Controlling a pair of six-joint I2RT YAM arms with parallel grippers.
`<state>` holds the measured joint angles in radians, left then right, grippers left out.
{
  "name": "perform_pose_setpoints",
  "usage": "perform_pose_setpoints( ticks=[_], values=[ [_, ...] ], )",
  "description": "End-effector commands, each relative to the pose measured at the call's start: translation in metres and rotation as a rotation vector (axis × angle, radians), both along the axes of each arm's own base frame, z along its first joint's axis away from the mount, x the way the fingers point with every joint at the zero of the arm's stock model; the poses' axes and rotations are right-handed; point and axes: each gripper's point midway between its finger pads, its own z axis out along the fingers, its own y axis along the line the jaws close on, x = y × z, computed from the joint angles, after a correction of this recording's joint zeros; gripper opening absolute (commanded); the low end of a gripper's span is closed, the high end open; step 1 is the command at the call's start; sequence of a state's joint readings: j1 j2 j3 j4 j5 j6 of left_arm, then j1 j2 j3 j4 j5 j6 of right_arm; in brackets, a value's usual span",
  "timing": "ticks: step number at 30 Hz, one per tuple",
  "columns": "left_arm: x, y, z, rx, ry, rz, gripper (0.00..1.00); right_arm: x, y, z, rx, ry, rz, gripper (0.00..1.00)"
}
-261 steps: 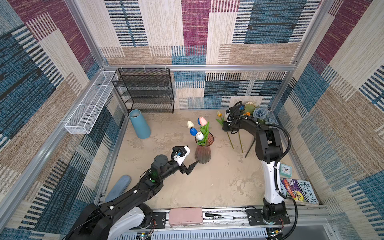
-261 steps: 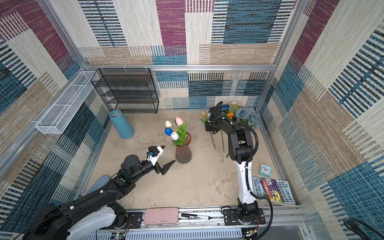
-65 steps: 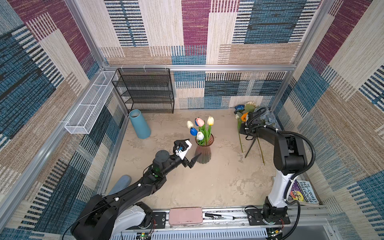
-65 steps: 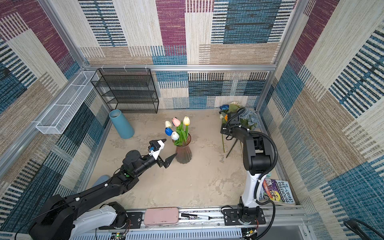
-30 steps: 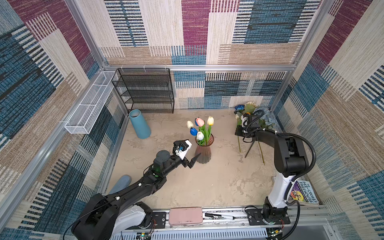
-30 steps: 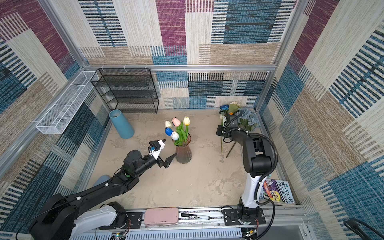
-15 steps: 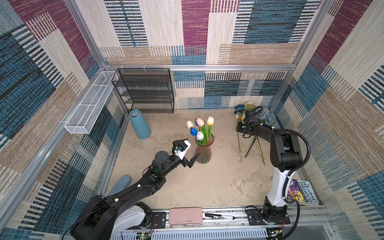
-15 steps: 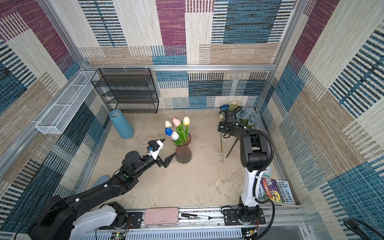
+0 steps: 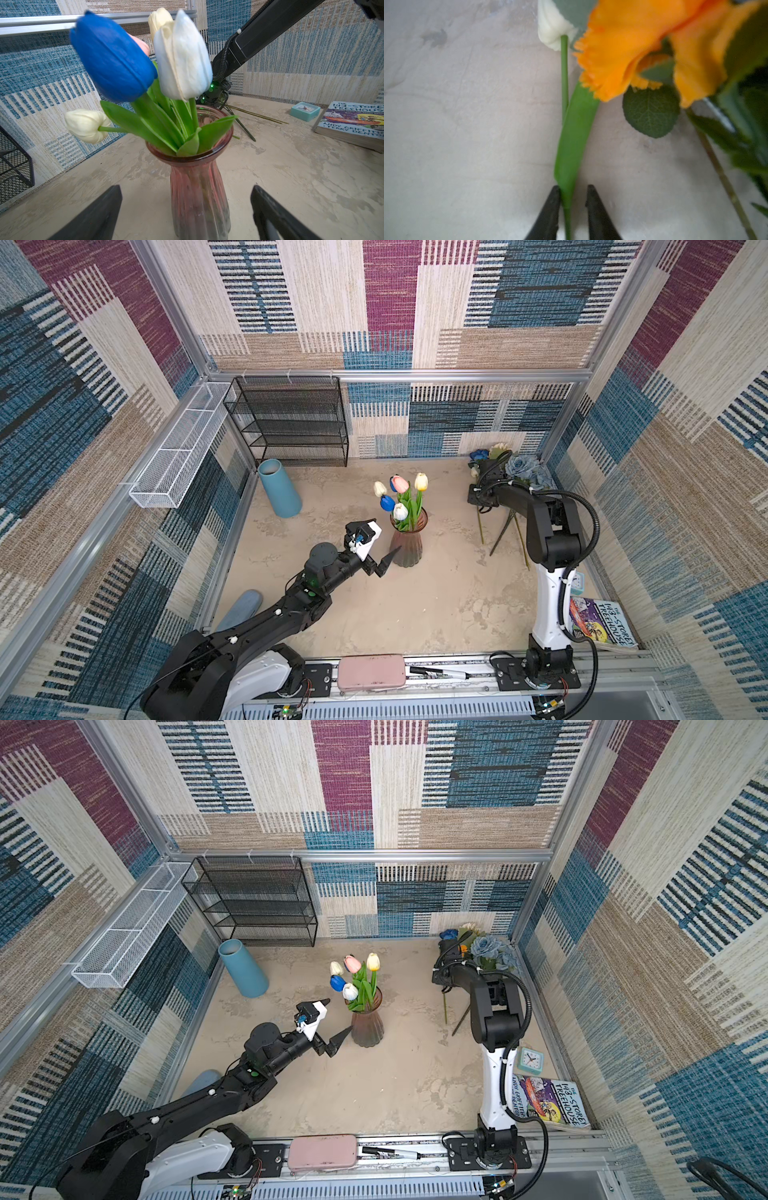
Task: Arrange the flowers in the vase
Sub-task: 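Grasp the white tulip stem with the right gripper and lift it, then carry the white tulip over the pink vase and lower its stem in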
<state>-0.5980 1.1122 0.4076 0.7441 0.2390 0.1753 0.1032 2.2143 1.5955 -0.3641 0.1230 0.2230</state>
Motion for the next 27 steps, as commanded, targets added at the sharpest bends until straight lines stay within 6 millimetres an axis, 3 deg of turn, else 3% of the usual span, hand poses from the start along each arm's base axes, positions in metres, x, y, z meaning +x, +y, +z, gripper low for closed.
perform_pose_setpoints(
  ticks=[1, 3, 7, 12, 16, 22, 25, 27],
  values=[
    [-0.001, 0.0, 0.01, -0.04, -0.005, -0.004, 0.99, -0.026, -0.002, -0.026, -0.046, 0.132, -0.004, 0.07],
    [-0.001, 0.0, 0.01, -0.039, -0.007, -0.001, 0.99, -0.025, 0.009, -0.026, -0.034, 0.129, 0.035, 0.0],
    [-0.002, 0.001, 0.01, -0.038, -0.006, 0.002, 0.99, -0.02, 0.047, -0.009, 0.107, 0.069, 0.166, 0.0],
    [-0.002, 0.003, 0.011, -0.042, -0.006, 0.009, 0.99, -0.03, 0.096, 0.03, 0.275, -0.022, 0.337, 0.0],
    [-0.002, 0.002, 0.013, -0.049, -0.008, 0.006, 0.99, -0.036, 0.112, 0.07, 0.36, -0.112, 0.411, 0.0],
    [-0.002, 0.004, 0.018, -0.056, -0.022, 0.011, 0.99, -0.047, 0.133, 0.145, 0.452, -0.299, 0.544, 0.0],
    [-0.003, 0.004, 0.023, -0.068, -0.032, 0.013, 0.99, -0.063, 0.143, 0.202, 0.507, -0.465, 0.63, 0.0],
    [-0.003, 0.005, 0.026, -0.074, -0.04, 0.016, 0.99, -0.081, 0.148, 0.251, 0.55, -0.616, 0.688, 0.0]
  ],
)
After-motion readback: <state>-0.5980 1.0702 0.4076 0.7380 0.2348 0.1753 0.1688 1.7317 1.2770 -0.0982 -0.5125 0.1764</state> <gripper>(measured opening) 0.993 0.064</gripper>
